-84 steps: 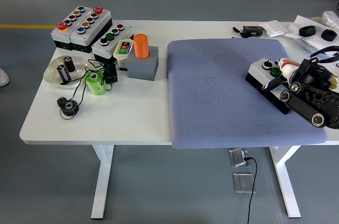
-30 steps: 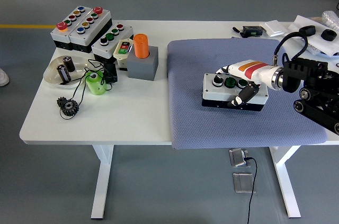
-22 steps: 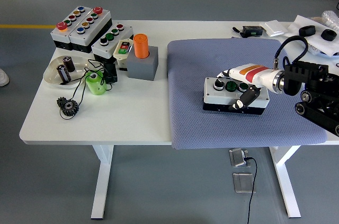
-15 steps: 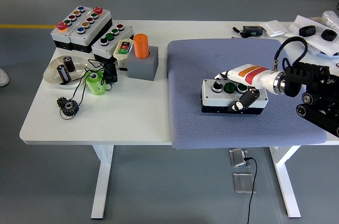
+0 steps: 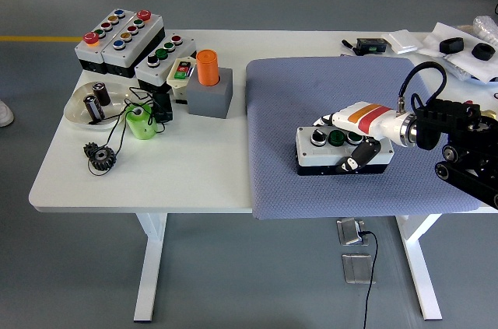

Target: Pick up the button,place it on the desk,press the button,press the button

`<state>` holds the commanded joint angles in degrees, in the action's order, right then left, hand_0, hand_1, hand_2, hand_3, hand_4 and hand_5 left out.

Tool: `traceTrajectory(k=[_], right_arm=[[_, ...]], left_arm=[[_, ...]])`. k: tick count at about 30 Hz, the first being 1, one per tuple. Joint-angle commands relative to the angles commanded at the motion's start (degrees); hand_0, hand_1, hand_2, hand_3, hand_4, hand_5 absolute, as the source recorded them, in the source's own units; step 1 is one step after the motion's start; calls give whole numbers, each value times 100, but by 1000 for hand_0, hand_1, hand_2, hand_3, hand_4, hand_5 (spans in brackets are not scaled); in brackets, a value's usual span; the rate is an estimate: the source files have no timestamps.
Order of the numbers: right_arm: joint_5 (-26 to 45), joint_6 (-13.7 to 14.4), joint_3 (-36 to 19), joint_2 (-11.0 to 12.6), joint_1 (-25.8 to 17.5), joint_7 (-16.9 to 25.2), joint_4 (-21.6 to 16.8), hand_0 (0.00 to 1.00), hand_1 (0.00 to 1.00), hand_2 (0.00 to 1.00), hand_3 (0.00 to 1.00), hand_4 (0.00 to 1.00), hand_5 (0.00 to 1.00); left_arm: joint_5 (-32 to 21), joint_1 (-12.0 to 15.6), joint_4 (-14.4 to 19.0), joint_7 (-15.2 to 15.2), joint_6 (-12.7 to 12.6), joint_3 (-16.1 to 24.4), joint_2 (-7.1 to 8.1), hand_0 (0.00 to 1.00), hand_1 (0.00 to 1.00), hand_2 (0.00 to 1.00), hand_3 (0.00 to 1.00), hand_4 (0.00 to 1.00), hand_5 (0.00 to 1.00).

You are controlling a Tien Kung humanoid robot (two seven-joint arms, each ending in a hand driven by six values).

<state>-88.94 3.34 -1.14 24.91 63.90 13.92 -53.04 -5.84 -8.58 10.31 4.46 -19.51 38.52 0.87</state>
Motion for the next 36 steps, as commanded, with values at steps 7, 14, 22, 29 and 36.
traceTrajectory(k=[7,14,22,29,36], right_arm=[[-76,-8,-61,13,21,-112,-12,293,177,358,504,483,51],[-208,-44,-69,18,10,-226,-7,440,347,471,562,498,45],[-249,-69,-60,31,-42,-235,25,540,444,547,614,548,51],[-219,-81,-60,48,-57,-174,39,714,651,767,881,722,110],[-214,-193,-79,50,-59,-196,33,790,718,857,928,742,103]], left_arm=[[56,-11,0,-3,-2,54,11,656,704,724,509,320,956],[81,-24,0,-9,-4,79,7,656,703,724,509,320,959],[46,-19,0,1,6,36,8,657,703,724,510,319,963],[31,-30,0,1,9,33,10,657,703,724,511,319,968],[47,-34,0,-2,8,53,7,657,702,724,511,319,970]])
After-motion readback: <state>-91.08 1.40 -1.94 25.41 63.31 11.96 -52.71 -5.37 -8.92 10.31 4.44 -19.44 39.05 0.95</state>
